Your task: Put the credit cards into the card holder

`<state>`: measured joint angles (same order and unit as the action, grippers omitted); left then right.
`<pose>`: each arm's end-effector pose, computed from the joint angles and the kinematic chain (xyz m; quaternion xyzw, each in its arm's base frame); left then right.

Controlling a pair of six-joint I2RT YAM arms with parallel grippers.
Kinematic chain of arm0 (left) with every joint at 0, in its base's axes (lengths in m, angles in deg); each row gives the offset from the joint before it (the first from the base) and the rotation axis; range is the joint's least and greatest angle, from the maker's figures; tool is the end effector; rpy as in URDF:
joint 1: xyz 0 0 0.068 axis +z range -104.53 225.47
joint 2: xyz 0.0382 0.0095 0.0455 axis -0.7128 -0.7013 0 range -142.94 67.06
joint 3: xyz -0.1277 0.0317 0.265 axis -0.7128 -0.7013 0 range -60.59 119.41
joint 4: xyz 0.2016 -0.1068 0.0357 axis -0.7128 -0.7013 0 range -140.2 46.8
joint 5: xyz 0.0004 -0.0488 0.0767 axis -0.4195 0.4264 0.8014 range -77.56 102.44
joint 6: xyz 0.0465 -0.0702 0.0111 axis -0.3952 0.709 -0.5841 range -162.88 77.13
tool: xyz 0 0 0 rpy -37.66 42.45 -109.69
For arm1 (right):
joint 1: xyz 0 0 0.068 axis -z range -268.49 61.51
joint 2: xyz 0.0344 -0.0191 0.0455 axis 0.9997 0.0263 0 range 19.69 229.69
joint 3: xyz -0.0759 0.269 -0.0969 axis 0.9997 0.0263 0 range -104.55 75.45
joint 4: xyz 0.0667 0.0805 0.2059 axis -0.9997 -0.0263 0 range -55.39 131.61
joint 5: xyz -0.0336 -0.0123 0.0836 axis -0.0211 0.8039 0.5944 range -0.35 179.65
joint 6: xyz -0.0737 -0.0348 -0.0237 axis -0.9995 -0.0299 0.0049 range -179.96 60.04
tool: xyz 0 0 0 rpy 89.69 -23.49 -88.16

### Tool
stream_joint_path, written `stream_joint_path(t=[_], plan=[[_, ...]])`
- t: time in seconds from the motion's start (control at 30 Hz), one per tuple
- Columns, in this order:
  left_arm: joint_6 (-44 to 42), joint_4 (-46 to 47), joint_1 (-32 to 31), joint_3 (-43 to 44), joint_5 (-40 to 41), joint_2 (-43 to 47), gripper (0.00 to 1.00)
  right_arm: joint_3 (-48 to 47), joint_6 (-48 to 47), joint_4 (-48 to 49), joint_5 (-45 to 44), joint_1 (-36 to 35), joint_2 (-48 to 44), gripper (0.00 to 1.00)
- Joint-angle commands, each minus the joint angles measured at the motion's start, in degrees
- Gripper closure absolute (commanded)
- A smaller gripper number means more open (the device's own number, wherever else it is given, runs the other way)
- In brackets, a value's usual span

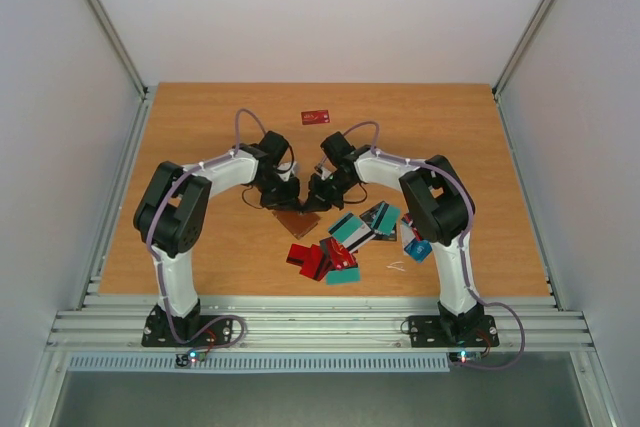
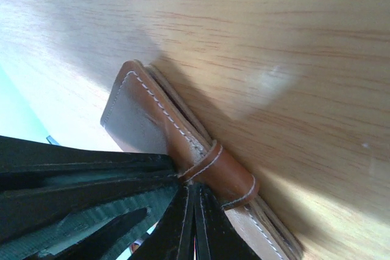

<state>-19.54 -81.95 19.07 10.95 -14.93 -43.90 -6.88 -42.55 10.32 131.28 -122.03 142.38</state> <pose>0.3015 -0.1880 0.1566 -0.0502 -0.9654 0.2557 0.0080 0.3200 0.2715 0.1408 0.1856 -0.9057 -0.3808 0.0164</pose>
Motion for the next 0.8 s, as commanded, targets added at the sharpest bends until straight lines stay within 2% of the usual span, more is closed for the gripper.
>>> stream_joint_path(t=[0.0, 0.2, 0.43, 0.67, 0.77], plan=[[-2.7, 0.4, -0.9, -0.6, 4.6, -0.6, 0.87, 1.2, -2.3, -6.0, -9.7, -0.4, 4.7, 0.97], [-4.1, -2.0, -0.9, 2.2, 3.6, 3.0, 0.79, 0.9, -2.4, -6.6, -9.7, -0.4, 5.4, 0.97], [-6.6, -1.3, -0.9, -0.9, 2.5, 5.9, 0.7, -1.3, -2.2, -7.5, -9.5, -0.5, 5.8, 0.97], [-7.4, -0.5, -0.6, -4.3, 2.3, 7.1, 0.76, -2.6, -1.5, -7.6, -8.3, -0.5, 4.6, 0.97], [-7.2, -0.9, -0.6, -4.2, 2.2, 6.7, 0.84, -3.7, -2.7, -8.1, -8.1, -0.5, 3.8, 0.97]])
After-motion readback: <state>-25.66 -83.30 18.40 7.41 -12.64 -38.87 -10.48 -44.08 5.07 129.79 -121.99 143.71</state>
